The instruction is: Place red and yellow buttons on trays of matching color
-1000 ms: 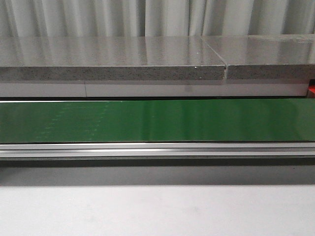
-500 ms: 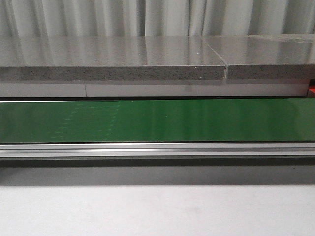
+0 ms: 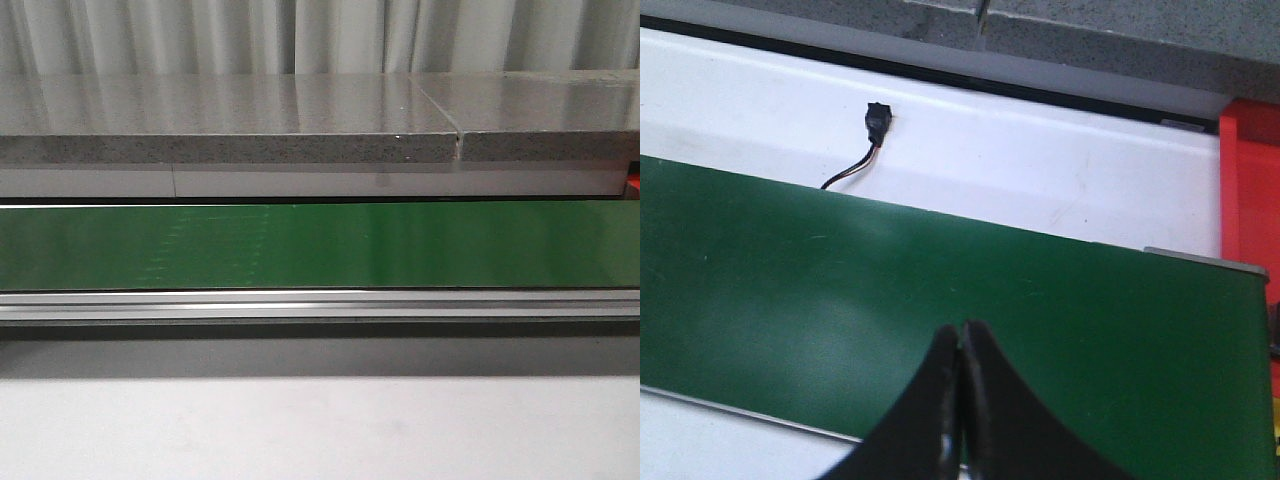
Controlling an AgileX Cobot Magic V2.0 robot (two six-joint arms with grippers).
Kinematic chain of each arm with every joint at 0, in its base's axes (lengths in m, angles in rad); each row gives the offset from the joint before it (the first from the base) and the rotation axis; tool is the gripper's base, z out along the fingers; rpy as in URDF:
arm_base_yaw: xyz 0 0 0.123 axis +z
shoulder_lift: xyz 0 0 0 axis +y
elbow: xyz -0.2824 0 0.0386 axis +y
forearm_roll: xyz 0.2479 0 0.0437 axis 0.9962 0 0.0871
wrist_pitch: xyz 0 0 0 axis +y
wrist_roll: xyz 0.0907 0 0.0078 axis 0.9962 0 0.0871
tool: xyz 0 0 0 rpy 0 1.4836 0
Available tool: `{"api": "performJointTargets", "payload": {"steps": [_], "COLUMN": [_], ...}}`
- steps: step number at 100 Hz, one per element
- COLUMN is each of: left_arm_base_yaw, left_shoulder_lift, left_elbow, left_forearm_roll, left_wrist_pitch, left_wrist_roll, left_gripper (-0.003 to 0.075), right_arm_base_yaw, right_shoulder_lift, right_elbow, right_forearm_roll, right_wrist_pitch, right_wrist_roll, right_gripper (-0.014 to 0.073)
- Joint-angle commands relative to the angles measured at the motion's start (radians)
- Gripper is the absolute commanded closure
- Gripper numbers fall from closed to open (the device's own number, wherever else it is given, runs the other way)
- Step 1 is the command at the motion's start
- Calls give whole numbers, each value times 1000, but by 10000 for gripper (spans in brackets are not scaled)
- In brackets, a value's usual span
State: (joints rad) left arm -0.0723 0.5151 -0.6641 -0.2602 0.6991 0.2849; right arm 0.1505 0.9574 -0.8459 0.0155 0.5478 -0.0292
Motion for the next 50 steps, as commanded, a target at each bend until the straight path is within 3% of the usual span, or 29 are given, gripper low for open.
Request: {"api": "performJointTargets", "payload": {"steps": [1,50], "left_arm_base_yaw": [-7,-7], "left_shoulder_lift": [4,4], "left_elbow": [-26,-26], "left_forearm_roll": [-23,-23], "left_wrist_pitch": [-65,-65], "left_wrist_roll": [-8,-8], "left_gripper": [741,741], "right_arm_base_yaw": [2,2], "right_shoulder_lift": [-89,-533], "right_elbow": [34,288], "right_forearm_roll": [-15,-15], "right_wrist_pitch": [-114,-95], "right_wrist_roll": [-6,-6], "right_gripper": [660,660]}}
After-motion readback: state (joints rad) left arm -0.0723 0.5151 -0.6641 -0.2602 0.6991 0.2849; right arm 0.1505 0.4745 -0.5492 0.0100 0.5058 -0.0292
